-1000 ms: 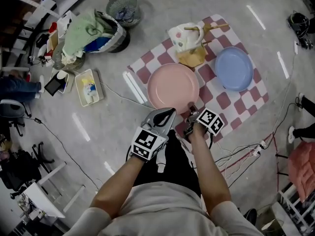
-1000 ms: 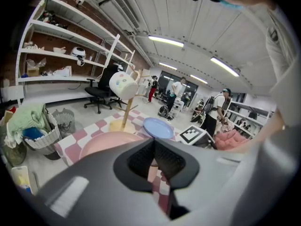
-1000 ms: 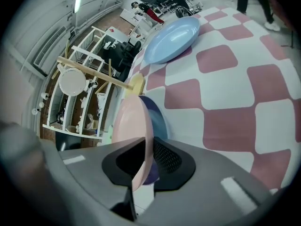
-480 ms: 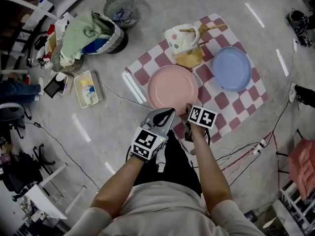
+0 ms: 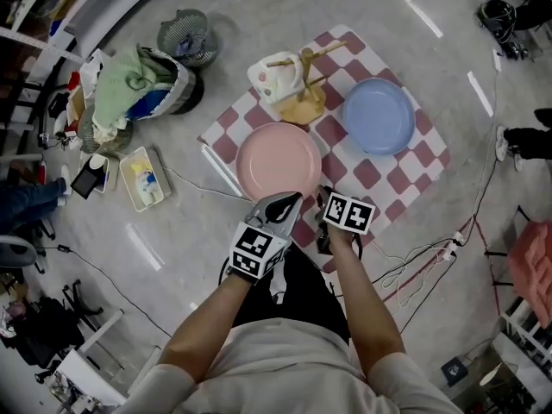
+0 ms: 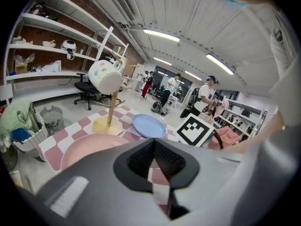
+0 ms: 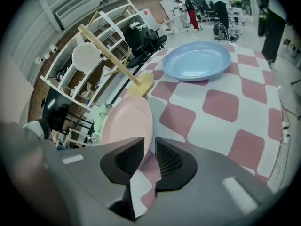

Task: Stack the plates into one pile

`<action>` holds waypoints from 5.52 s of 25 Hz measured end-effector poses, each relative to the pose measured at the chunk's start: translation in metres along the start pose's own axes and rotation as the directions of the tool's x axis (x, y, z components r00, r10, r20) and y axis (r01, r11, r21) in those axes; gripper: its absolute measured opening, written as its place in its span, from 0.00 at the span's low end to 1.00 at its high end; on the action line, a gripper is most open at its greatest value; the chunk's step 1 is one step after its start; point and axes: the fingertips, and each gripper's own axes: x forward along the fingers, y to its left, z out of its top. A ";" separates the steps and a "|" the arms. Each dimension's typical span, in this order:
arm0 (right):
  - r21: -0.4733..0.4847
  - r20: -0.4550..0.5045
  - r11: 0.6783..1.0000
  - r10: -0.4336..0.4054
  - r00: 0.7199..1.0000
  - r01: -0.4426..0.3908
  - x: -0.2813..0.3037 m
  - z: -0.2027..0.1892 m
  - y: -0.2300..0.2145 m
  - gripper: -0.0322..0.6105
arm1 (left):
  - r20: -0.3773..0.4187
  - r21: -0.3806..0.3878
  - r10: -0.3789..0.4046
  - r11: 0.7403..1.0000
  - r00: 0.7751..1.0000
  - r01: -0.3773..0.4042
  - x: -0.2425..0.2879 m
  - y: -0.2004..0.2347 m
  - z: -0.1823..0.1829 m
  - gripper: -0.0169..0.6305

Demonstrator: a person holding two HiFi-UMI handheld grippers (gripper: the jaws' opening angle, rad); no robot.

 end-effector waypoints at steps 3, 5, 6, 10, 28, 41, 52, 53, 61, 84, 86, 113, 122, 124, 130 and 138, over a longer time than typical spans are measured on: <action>0.039 0.039 0.999 0.014 0.999 -0.016 -0.013 0.009 -0.011 0.17 | -0.011 0.012 -0.033 0.999 0.999 0.033 0.017 -0.011 0.006 0.04; 0.059 0.068 0.998 0.005 0.998 -0.009 -0.022 0.016 -0.022 0.11 | -0.017 0.020 -0.054 0.998 0.998 0.054 0.029 -0.019 0.011 0.04; 0.070 0.082 0.998 -0.002 0.997 -0.004 -0.026 0.020 -0.028 0.10 | -0.021 0.025 -0.064 0.998 0.998 0.065 0.035 -0.023 0.013 0.04; 0.129 0.127 0.992 -0.016 0.992 0.000 -0.035 0.034 -0.052 0.10 | -0.039 0.034 -0.098 0.994 0.994 0.100 0.060 -0.035 0.018 0.04; 0.412 0.343 0.904 -0.038 0.939 -0.114 -0.026 0.105 -0.146 0.07 | -0.117 0.048 -0.158 0.985 0.980 0.165 0.169 -0.060 0.019 0.04; 0.576 0.439 0.776 -0.027 0.898 -0.259 -0.014 0.142 -0.175 0.17 | -0.131 0.057 -0.155 0.985 0.979 0.163 0.193 -0.059 0.025 0.04; 0.678 0.416 0.667 -0.002 0.909 -0.309 0.010 0.156 -0.190 0.16 | -0.122 0.059 -0.136 0.988 0.983 0.144 0.180 -0.055 0.026 0.04; 0.688 0.421 0.651 0.004 0.907 -0.322 0.011 0.155 -0.191 0.16 | -0.120 0.059 -0.134 0.988 0.984 0.142 0.177 -0.055 0.027 0.04; 0.692 0.450 0.637 -0.011 0.893 -0.341 -0.006 0.147 -0.188 0.10 | -0.107 0.071 -0.114 0.990 0.988 0.122 0.149 -0.047 0.024 0.04; 0.684 0.500 0.618 -0.012 0.866 -0.386 -0.094 0.057 -0.116 0.10 | -0.004 0.108 -0.153 0.982 0.988 0.152 0.043 -0.075 0.029 0.04; 0.680 0.502 0.621 -0.007 0.865 -0.390 -0.099 0.048 -0.106 0.10 | 0.006 0.112 -0.155 0.982 0.988 0.153 0.031 -0.076 0.029 0.04; 0.639 0.358 0.690 0.127 0.925 -0.341 -0.038 -0.062 0.036 0.11 | 0.069 0.037 -0.032 0.999 0.997 0.029 -0.095 -0.012 -0.024 0.04; 0.636 0.292 0.716 0.122 0.949 -0.288 -0.004 -0.068 0.047 0.12 | 0.062 -0.005 0.025 1.000 0.998 -0.025 -0.109 0.016 -0.041 0.04; 0.633 0.281 0.723 0.117 0.953 -0.275 0.003 -0.066 0.048 0.12 | 0.061 -0.015 0.035 0.999 0.998 -0.034 -0.109 0.022 -0.042 0.04; 0.634 0.285 0.724 0.107 0.953 -0.271 0.014 -0.057 0.050 0.13 | 0.064 -0.039 0.057 0.998 0.996 -0.054 -0.108 0.036 -0.042 0.04; 0.519 0.193 0.844 0.039 0.980 -0.136 0.019 -0.050 0.045 0.14 | 0.066 -0.055 0.067 0.996 0.996 -0.064 -0.103 0.044 -0.037 0.04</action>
